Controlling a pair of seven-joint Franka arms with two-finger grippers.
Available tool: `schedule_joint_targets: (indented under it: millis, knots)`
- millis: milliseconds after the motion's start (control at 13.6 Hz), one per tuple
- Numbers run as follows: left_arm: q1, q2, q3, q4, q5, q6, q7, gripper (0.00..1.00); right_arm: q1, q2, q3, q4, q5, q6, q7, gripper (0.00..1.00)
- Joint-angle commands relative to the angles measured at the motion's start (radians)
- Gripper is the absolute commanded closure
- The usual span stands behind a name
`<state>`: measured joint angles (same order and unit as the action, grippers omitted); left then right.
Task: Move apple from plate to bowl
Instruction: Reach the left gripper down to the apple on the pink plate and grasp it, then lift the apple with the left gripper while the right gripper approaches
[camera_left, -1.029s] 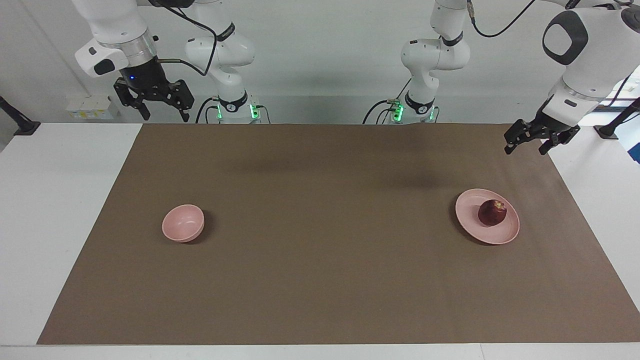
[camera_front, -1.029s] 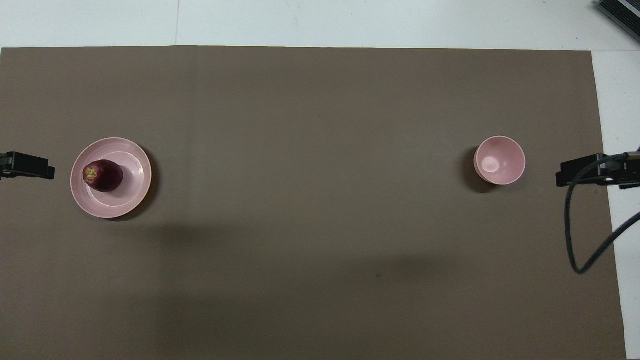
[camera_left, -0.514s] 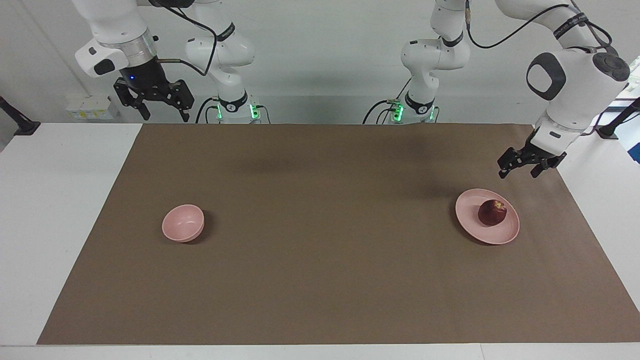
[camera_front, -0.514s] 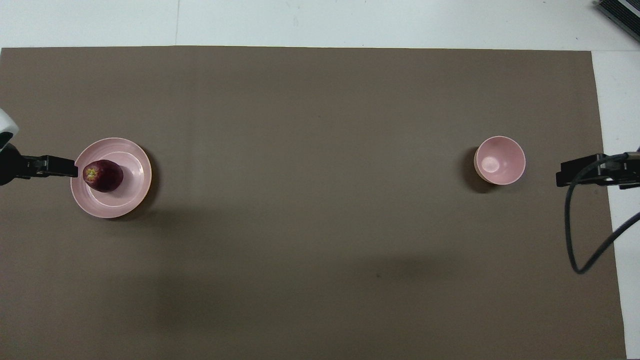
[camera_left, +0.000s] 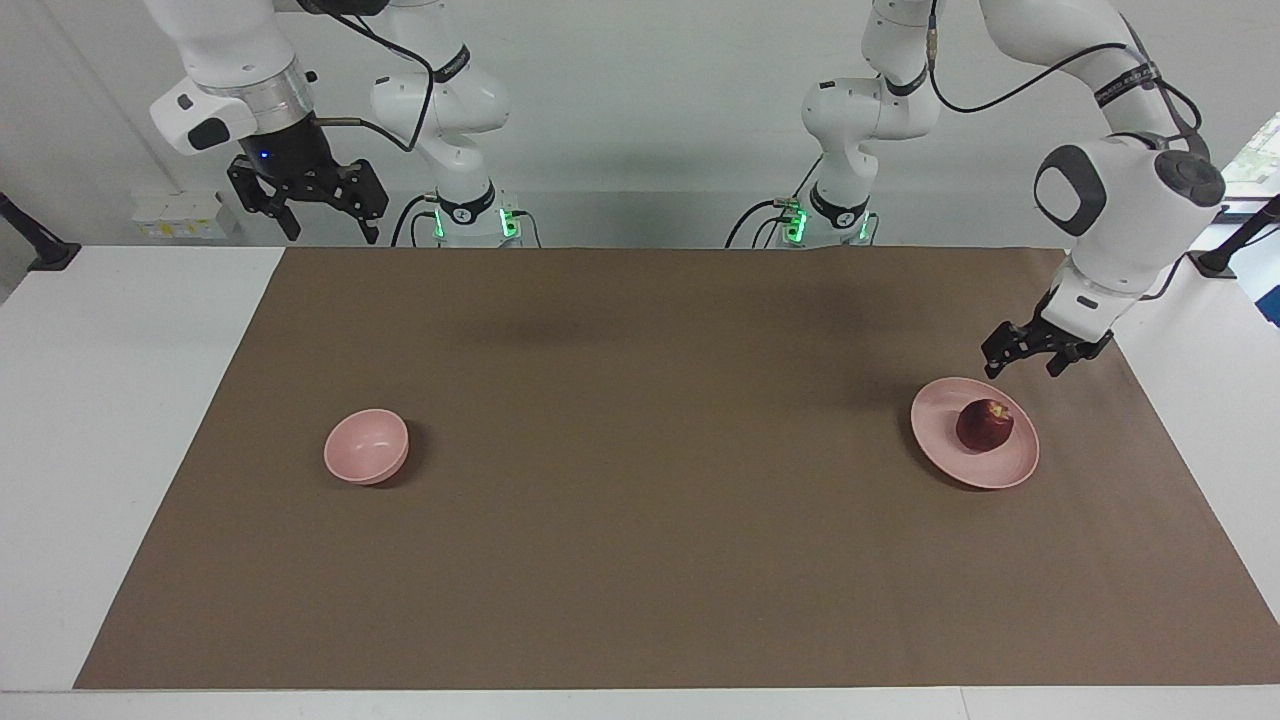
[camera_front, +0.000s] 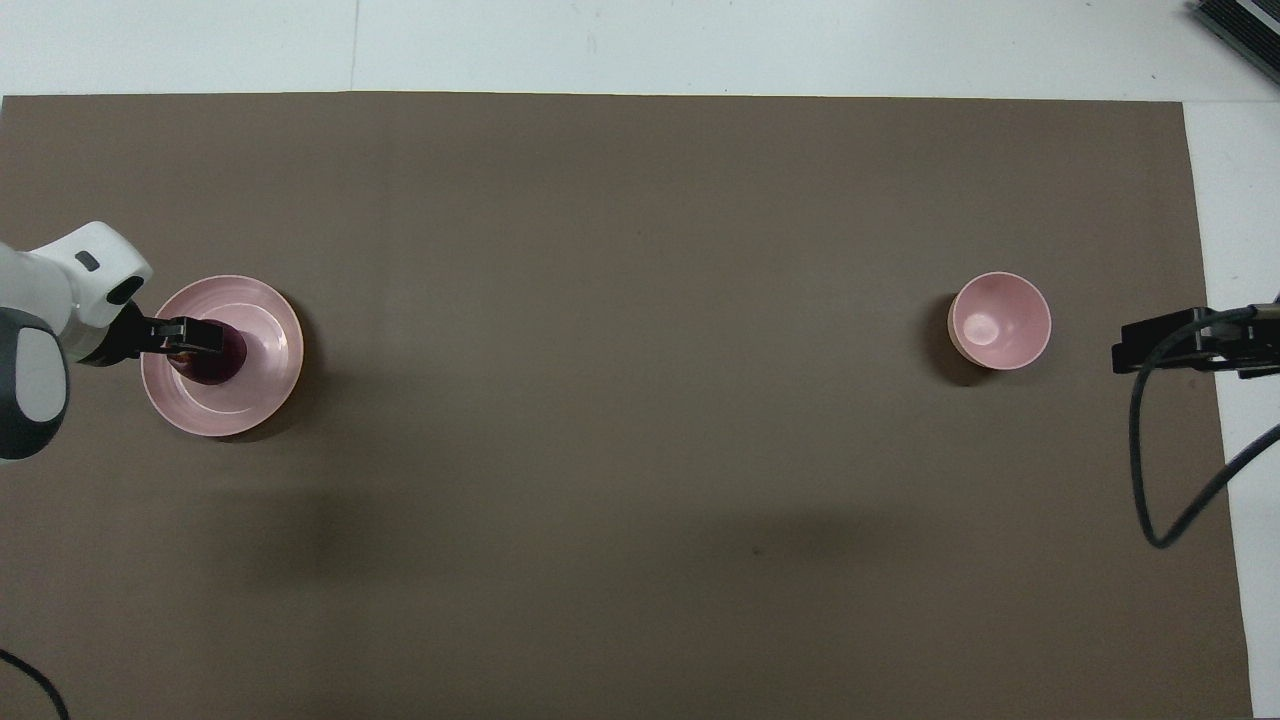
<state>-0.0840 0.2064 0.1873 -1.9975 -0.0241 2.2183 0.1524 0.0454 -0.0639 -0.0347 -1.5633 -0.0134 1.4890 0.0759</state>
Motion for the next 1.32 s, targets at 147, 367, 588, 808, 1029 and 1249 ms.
schedule_joint_targets:
  millis: [147, 367, 588, 808, 1029, 1249]
  knots:
    - [0.007, 0.024, -0.002, -0.083, 0.013, 0.182, 0.007, 0.00, -0.016, -0.016, 0.006, -0.017, 0.021, 0.004, -0.021, 0.00]
    - [-0.003, 0.021, -0.002, -0.078, 0.010, 0.137, -0.020, 0.75, -0.016, -0.016, 0.006, -0.017, 0.021, 0.004, -0.021, 0.00]
    - [0.000, 0.036, -0.002, 0.014, 0.001, -0.040, -0.114, 1.00, -0.016, -0.016, 0.006, -0.017, 0.021, 0.004, -0.021, 0.00]
    - [0.003, 0.045, -0.002, 0.107, -0.010, -0.146, -0.122, 1.00, -0.016, -0.016, 0.006, -0.017, 0.021, 0.004, -0.021, 0.00]
    - [0.003, 0.053, -0.002, 0.176, -0.027, -0.180, -0.193, 1.00, -0.016, -0.016, 0.006, -0.017, 0.021, 0.004, -0.021, 0.00]
    - [-0.006, 0.065, -0.014, 0.216, -0.028, -0.184, -0.336, 1.00, -0.016, -0.016, 0.006, -0.017, 0.021, 0.004, -0.021, 0.00]
